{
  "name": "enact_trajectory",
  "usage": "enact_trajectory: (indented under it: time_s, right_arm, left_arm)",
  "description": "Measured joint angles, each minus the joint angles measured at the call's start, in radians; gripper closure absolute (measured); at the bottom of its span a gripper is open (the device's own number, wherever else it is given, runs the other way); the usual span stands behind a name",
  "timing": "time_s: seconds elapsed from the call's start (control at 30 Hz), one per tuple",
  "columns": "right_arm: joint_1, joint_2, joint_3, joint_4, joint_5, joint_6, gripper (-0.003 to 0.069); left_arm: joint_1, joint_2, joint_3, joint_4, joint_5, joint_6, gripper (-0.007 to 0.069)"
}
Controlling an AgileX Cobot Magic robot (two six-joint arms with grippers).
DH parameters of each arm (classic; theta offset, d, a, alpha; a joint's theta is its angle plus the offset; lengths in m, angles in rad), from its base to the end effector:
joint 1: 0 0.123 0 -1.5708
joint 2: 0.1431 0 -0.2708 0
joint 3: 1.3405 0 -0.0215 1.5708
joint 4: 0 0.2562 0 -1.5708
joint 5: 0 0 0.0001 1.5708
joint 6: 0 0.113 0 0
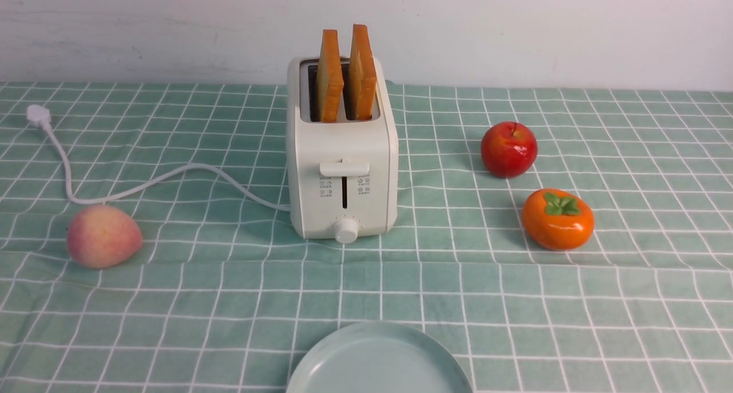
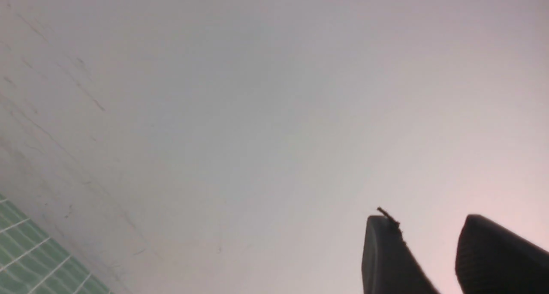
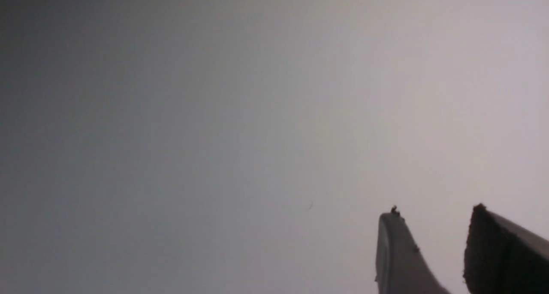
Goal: Take toasted bread from bread machine on blue coffee table place on plate.
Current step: 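Grasp the toast slice in the toaster and pull it up out of the slot with the right gripper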
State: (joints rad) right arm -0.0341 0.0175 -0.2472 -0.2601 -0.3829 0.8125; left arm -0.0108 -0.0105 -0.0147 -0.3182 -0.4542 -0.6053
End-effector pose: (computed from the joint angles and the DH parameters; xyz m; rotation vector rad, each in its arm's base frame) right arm 0.0567 0.0089 0.3379 0.1791 0.8804 0.5428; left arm 0.0796 0.0146 0.2670 -0.5646 0.8942 -0.7504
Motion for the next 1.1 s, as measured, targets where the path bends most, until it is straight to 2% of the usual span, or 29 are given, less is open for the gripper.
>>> enact_trajectory:
  time_s: [0.13,0.17,0.23,0.37,0.43,0.5,0.53,0.63,0.73,0.83,0.87,0.9,0.97,1.1]
  right_arm:
    - [0.000,0.143,-0.303,0.111,0.249,-0.086,0.0419]
    - [0.000,0.153,-0.319,0.113,0.261,-0.092,0.0419]
    - [0.000,0.288,-0.518,0.109,0.397,-0.175,0.0419]
    - [0.000,0.476,-0.725,0.066,0.611,-0.264,0.0419]
    - [0.000,0.561,-0.770,0.018,0.723,-0.305,0.0419]
    - [0.000,0.592,-0.776,-0.002,0.770,-0.320,0.0419]
    - [0.000,0.636,-0.773,-0.021,0.839,-0.333,0.0419]
    - [0.010,0.699,-0.715,-0.002,0.883,-0.331,0.0419]
    - [0.043,0.746,-0.640,0.078,0.896,-0.318,0.0419]
    - [0.113,0.835,-0.565,0.250,0.919,-0.328,0.0419]
    - [0.123,0.849,-0.563,0.260,0.922,-0.332,0.0419]
    - [0.170,0.911,-0.557,0.360,0.933,-0.404,0.0419]
    - [0.225,0.987,-0.576,0.436,0.935,-0.509,0.0419]
    - [0.334,1.165,-0.707,0.572,0.935,-0.804,0.0419]
  left_arm:
    - [0.000,0.020,-0.180,-0.003,0.071,0.023,0.0386]
    - [0.000,0.030,-0.192,-0.003,0.076,0.031,0.0386]
    - [0.000,0.123,-0.357,-0.003,0.161,0.127,0.0386]
    - [0.000,0.301,-0.567,0.000,0.402,0.321,0.0386]
    - [0.000,0.408,-0.640,0.002,0.572,0.397,0.0386]
    - [0.000,0.453,-0.658,0.004,0.641,0.425,0.0386]
    - [0.000,0.515,-0.669,0.011,0.748,0.471,0.0386]
    - [0.000,0.595,-0.669,0.022,0.879,0.547,0.0386]
    - [0.000,0.632,-0.669,-0.005,0.941,0.566,0.0386]
    - [-0.019,0.639,-0.670,-0.074,0.955,0.567,0.0386]
    - [-0.024,0.639,-0.670,-0.079,0.955,0.567,0.0386]
    - [-0.044,0.639,-0.672,-0.131,0.955,0.569,0.0386]
    - [-0.067,0.643,-0.672,-0.185,0.954,0.569,0.0386]
    - [-0.105,0.659,-0.672,-0.295,0.967,0.569,0.0386]
